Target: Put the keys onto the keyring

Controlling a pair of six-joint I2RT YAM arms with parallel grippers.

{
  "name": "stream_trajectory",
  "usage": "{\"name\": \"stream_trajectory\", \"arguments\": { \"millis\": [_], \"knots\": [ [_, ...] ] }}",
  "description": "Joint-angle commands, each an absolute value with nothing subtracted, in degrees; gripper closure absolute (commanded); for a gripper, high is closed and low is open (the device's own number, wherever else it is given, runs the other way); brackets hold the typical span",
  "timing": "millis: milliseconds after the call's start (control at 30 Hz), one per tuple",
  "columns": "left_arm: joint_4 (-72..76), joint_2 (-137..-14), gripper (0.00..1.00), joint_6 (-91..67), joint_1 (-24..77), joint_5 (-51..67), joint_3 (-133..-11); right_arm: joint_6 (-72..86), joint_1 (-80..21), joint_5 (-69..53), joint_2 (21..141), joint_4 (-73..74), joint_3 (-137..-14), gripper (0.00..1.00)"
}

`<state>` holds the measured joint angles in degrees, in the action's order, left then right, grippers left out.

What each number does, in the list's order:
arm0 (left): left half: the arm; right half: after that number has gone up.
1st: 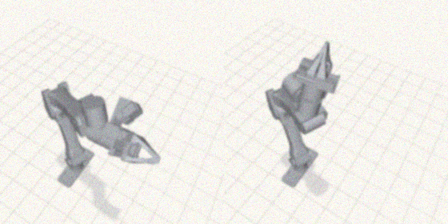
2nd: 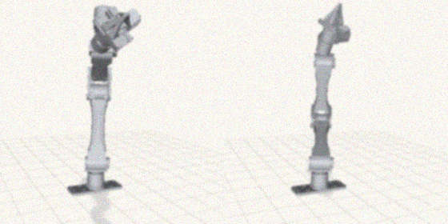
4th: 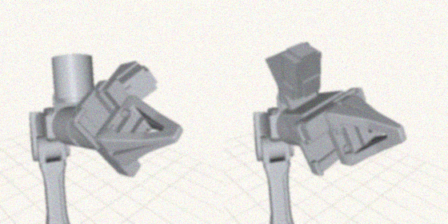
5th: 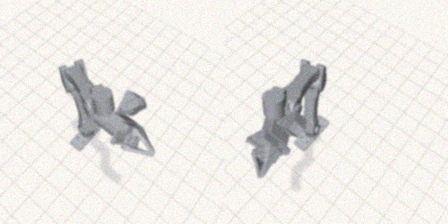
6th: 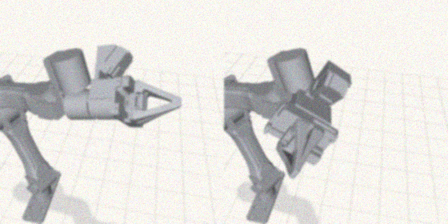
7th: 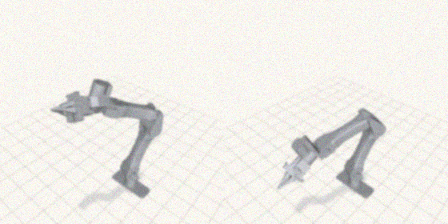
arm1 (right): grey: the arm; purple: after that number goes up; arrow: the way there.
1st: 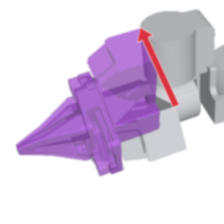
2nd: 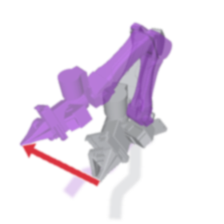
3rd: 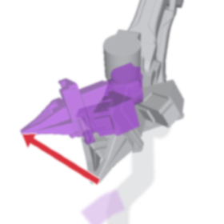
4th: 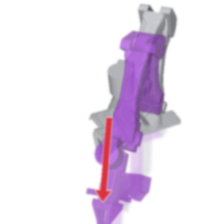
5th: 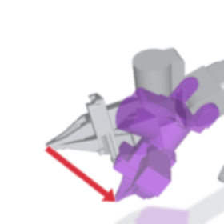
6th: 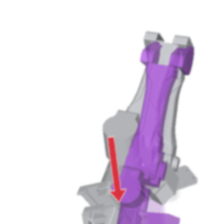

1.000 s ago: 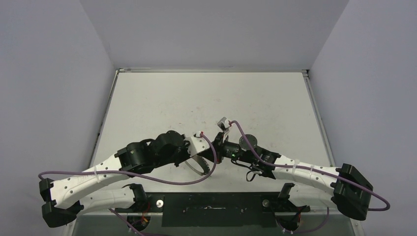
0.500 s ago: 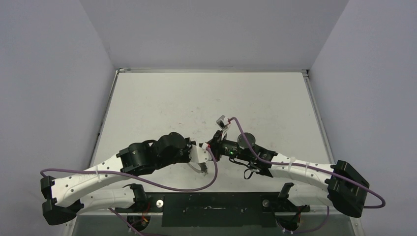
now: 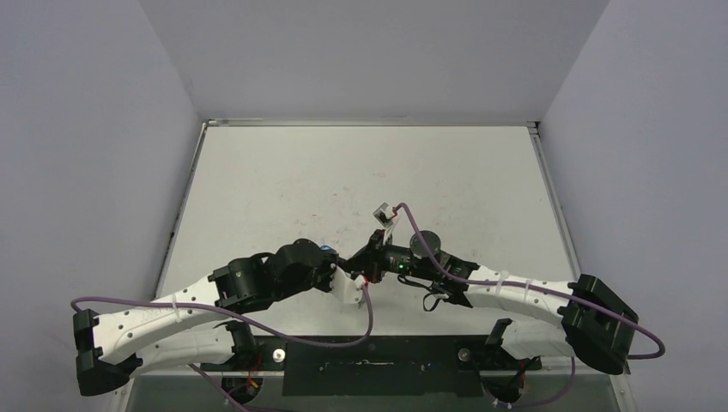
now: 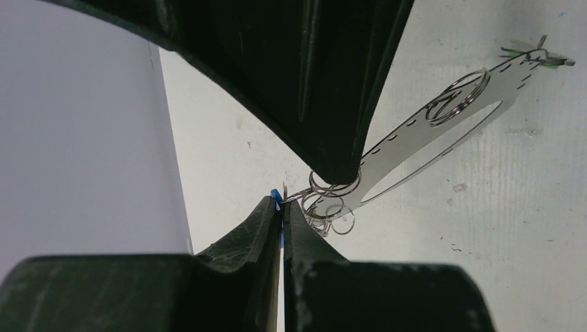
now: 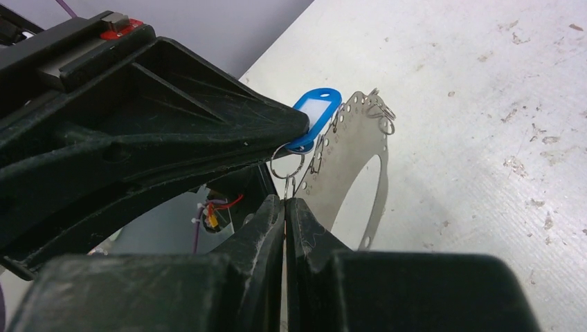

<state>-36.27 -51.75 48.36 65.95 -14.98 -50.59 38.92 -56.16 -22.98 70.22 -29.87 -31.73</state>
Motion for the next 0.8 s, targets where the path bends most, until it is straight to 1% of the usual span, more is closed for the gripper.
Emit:
{"name": "stream_trajectory", "arguments": {
  "millis": [0, 333, 500, 600, 667, 700, 767],
  "knots": [
    [-24.7, -49.3, 1.0, 55.3, 65.1, -16.5, -49.4, 40.2, -56.5, -29.0, 71.2, -26.8, -31.0, 1.0],
    [-18.8, -51.3, 1.0, 55.2, 65.1, -8.1, -45.9, 41.8, -56.5, -30.0, 72.7, -27.8, -30.3, 1.0],
    [-17.0, -51.5, 1.0, 56.6, 65.1, -5.9, -44.6, 42.4, -56.0, -29.2, 72.6, -28.6, -29.2, 1.0],
    [-14.4, -50.2, 0.88, 58.0, 65.1, -4.9, -42.2, 42.9, -55.5, -29.4, 72.4, -29.6, -28.3, 1.0],
    [-12.0, -49.1, 0.73, 59.2, 65.1, -4.2, -40.1, 43.1, -55.3, -29.6, 72.1, -30.2, -27.8, 1.0],
    [-10.2, -48.5, 0.68, 59.2, 65.1, -3.8, -39.0, 43.3, -55.2, -29.7, 71.9, -30.6, -27.6, 1.0],
    [-6.4, -47.7, 0.61, 59.1, 65.1, -3.2, -36.6, 43.8, -55.2, -30.2, 71.7, -31.4, -27.3, 1.0]
  ]
}}
